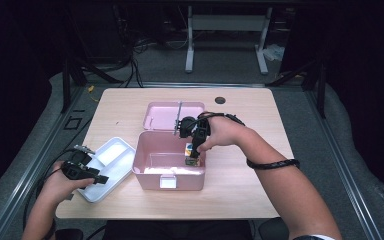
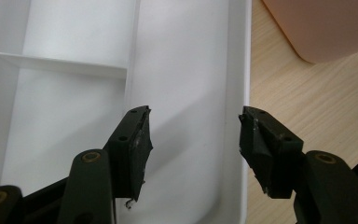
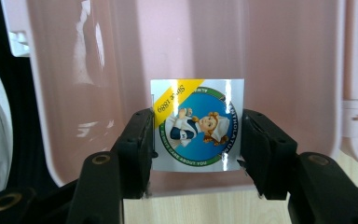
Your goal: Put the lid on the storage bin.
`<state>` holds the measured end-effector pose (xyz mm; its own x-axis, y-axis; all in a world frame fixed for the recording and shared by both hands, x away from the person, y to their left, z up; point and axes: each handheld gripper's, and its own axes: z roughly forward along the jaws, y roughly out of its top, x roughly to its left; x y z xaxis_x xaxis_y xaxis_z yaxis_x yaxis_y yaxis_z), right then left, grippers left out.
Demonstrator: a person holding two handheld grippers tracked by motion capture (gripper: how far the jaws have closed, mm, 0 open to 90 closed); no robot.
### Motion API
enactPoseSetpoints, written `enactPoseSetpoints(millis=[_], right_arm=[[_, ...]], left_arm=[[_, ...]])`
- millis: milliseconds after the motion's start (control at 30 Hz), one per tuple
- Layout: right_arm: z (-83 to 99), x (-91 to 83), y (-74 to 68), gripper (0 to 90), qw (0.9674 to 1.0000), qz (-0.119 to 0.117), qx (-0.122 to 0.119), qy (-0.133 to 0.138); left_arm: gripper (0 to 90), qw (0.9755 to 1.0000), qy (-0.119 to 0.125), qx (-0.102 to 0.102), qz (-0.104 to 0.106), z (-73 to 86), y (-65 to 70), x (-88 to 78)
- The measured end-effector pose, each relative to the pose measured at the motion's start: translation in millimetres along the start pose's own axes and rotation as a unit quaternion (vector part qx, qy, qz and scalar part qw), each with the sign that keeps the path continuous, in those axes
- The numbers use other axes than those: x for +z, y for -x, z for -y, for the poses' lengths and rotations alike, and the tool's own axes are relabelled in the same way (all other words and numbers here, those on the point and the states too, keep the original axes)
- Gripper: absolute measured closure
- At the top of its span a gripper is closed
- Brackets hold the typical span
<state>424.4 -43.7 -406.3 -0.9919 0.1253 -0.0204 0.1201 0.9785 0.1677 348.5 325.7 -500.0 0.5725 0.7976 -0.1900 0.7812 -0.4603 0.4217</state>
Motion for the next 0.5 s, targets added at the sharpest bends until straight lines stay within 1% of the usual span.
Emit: enactPoseSetpoints(millis=[100, 267, 367, 500], right_arm=[[-0.2, 8.9, -0.3, 46.7, 1.0, 0.003, -0.002, -0.001], [-1.6, 16.0, -1.2, 46.7, 1.0, 0.006, -0.005, 0.0], [-4.7, 23.3, -2.5, 46.6, 0.9999, 0.007, -0.008, -0.002], [-6.8, 27.8, -3.0, 46.6, 0.9999, 0.007, -0.009, -0.007]], left_arm=[[43.6, 1.0, -0.002, 0.0, 0.0, -0.1, 0.2, 0.9], [43.6, 1.0, -0.004, 0.0, 0.001, 0.0, 0.0, 1.7], [43.6, 1.0, -0.005, 0.0, 0.001, 0.1, 0.0, 2.2], [43.6, 1.0, -0.004, 0.0, 0.001, 0.1, 0.0, 1.6]])
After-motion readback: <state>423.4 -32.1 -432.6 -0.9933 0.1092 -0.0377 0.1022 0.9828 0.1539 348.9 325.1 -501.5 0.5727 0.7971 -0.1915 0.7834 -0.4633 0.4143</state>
